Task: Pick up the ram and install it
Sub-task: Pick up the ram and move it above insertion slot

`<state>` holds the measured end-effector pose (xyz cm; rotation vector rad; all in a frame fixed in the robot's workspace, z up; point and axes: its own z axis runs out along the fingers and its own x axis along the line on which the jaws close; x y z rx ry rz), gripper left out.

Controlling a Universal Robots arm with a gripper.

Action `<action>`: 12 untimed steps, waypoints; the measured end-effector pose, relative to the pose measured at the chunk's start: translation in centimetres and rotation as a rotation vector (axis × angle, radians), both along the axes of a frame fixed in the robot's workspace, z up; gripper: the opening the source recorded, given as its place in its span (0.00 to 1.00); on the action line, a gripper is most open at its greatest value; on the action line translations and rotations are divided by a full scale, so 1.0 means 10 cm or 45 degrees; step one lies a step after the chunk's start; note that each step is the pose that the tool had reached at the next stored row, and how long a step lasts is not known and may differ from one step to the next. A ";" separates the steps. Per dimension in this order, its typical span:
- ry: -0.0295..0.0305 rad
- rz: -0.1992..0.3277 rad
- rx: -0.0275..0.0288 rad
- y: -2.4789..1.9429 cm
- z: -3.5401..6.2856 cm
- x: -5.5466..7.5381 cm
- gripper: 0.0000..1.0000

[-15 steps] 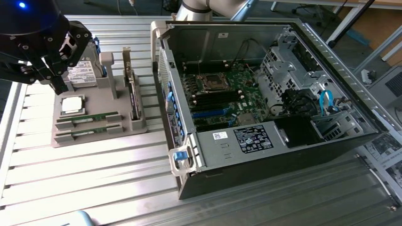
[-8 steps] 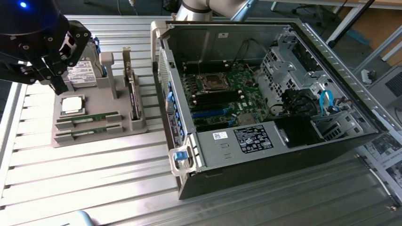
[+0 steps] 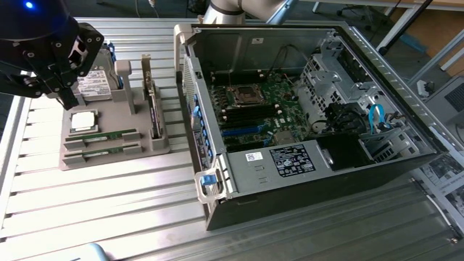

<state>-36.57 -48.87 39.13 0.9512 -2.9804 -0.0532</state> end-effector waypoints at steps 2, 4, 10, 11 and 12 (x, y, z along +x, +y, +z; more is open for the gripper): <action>0.0000 0.015 -0.0001 0.000 0.000 0.00 0.11; 0.0000 0.031 -0.0003 0.000 0.000 0.00 0.11; 0.0001 0.077 -0.0007 0.000 0.000 0.00 0.11; 0.0000 0.084 -0.0007 0.000 0.000 0.00 0.11; 0.0000 0.092 -0.0007 0.000 0.000 0.00 0.11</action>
